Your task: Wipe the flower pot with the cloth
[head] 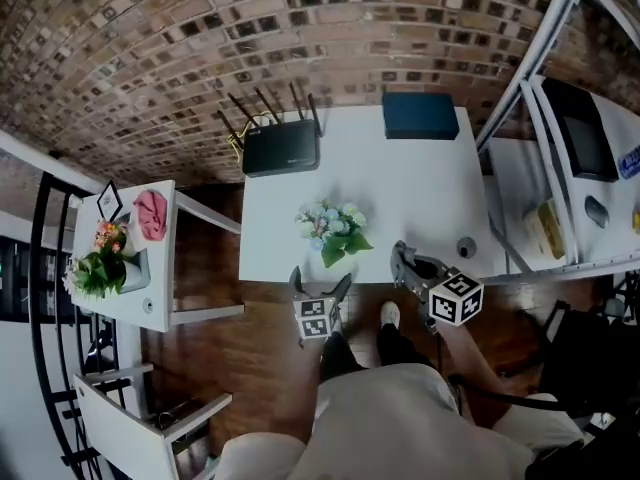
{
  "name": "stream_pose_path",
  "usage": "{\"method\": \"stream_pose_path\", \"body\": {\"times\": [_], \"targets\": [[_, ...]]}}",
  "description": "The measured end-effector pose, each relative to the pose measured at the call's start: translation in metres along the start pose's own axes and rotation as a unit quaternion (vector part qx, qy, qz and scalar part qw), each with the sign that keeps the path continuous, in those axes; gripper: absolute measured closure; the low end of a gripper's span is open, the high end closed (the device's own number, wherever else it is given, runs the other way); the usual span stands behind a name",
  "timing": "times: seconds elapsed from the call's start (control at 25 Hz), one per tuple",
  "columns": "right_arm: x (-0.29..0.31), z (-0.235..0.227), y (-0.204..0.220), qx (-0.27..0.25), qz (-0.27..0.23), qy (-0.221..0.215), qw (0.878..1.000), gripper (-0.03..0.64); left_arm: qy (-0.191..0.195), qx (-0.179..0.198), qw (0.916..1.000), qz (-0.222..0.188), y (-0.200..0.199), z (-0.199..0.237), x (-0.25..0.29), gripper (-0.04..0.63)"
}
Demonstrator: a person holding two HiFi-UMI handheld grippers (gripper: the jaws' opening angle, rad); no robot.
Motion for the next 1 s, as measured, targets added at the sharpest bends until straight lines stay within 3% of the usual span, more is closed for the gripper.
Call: {"method": "stream_pose_path", "body": {"times": [0.12,0.28,0.48,0.6,0.76,0.88,1.0], "targets": [[0.010,0.000,-0.001,-0.032,-0.003,-0.010,0.999,0.614,-0.018,-0.001,0.9986,-0.050,-0.023,-0.006,-0.041,-0.032],[-0.007,0.038,0.002,-0.078,-0.038,0.001,0.996,0.614,-0.003,0.021,0.9965,-0.081,-0.031,-0.030,-0.098,-0.023],[-0.042,0.096,0.036,-0.118,-0.065,0.046,0.990,0.614,0.025,0.023,0.9882,-0.149,-0.043,-0.054,-0.157,0.037],[-0.070,0.137,0.066,-0.122,-0.077,0.077,0.987,0.614,0.016,0.013,0.9811,-0.193,-0.038,-0.045,-0.210,0.127],[-0.115,0.179,0.097,-0.137,-0.086,0.128,0.979,0.614,0.007,0.015,0.9785,-0.206,-0.016,-0.030,-0.278,0.150],[-0.143,0.208,0.089,-0.182,-0.114,0.168,0.962,0.614,-0.001,0.026,0.9709,-0.238,-0.028,-0.027,-0.318,0.157],[-0.163,0.238,0.065,-0.269,-0.152,0.192,0.931,0.614,0.002,0.032,0.9623,-0.270,-0.047,-0.032,-0.341,0.170]]}}
Point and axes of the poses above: the fingertips, and each gripper's own axes: x forward along the fingers, z to its left, y out of its underside, the point moved 6 cm from there along -x, backward along the fingers, and after that the axes turned 6 degrees about -z, right-handed, at the moved point
